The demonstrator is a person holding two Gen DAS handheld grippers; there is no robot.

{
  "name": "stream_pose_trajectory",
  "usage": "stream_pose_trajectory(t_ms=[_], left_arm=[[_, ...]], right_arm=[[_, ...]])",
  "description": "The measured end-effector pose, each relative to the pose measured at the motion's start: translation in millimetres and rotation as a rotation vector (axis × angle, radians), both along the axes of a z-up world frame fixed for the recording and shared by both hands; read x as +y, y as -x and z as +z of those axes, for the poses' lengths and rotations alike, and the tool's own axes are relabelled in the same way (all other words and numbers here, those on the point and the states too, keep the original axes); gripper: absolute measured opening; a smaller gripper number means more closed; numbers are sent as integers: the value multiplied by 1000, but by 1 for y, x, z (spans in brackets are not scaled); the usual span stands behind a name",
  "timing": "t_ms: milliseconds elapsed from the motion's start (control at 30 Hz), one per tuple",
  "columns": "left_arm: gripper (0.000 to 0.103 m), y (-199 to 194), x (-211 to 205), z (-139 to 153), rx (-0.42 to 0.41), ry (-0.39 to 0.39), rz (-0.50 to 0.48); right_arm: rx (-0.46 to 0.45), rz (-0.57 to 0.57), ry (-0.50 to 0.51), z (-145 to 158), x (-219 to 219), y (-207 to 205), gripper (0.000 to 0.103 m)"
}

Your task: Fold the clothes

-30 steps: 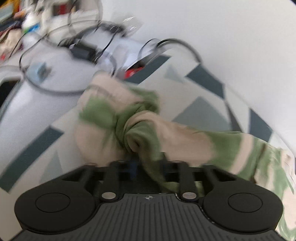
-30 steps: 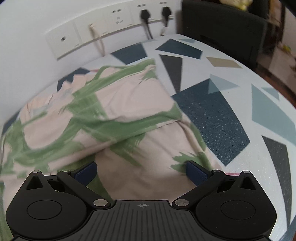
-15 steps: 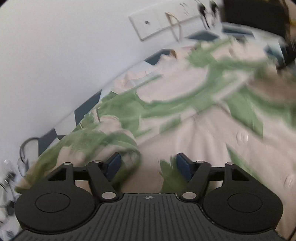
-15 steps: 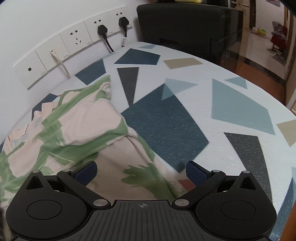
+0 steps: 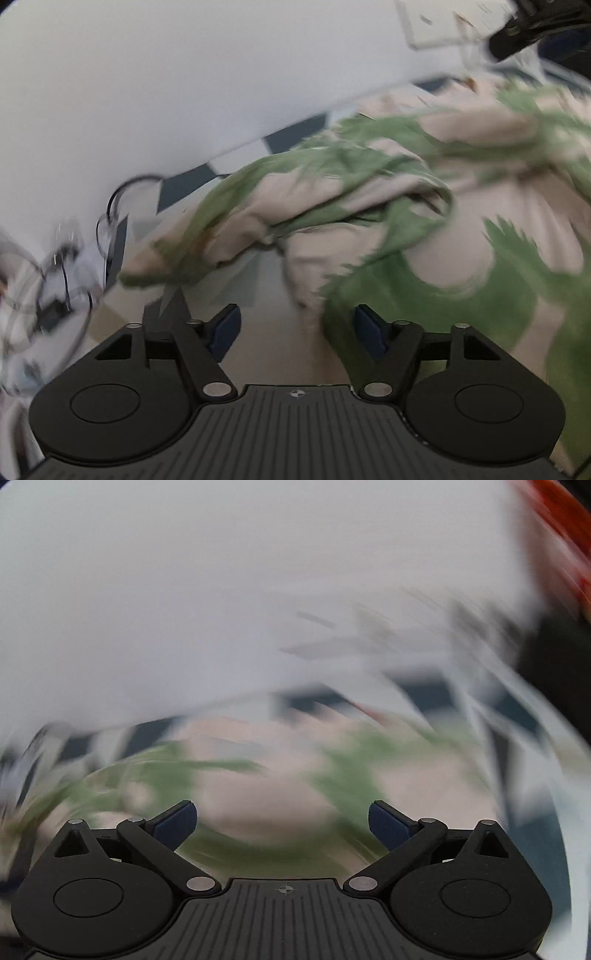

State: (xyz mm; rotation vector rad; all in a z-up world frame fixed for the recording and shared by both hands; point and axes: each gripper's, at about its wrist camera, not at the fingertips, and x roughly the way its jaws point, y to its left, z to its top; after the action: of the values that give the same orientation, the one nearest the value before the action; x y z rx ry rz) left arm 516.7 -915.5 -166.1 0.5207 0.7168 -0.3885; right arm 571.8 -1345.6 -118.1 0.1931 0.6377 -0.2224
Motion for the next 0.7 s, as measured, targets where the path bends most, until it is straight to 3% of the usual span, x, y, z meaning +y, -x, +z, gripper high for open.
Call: stream_pose_trajectory(t_ms=[33,200,267,367,467,533,600,633,700], left_arm=[[67,-2,5,-2,4,43,24],[70,-1,23,-8,2,191,113],[83,-5,32,-9,29,235,152],[95,-16,46,-12,90,313,222],[95,-15,44,-13,80,295,201],[95,-15,45,-13,85,298,202],[95,-17,45,-12,90,296,204],[95,-17,45,-12,93,295,205],[96,-18,44,-12,98,292,207]], right_arm=[[-18,93,55,6,18,-17,99],[-15,507,122,14,106,-97,98],[35,628,129,4,141,-123,101],[135,750,142,-17,181,-161,101],[174,782,201,-33,206,-181,100],[188,762,175,-37,208,-190,80],[187,718,112,-36,199,-195,20],[176,681,57,-33,188,-194,9],[153,606,-52,-26,166,-192,3]])
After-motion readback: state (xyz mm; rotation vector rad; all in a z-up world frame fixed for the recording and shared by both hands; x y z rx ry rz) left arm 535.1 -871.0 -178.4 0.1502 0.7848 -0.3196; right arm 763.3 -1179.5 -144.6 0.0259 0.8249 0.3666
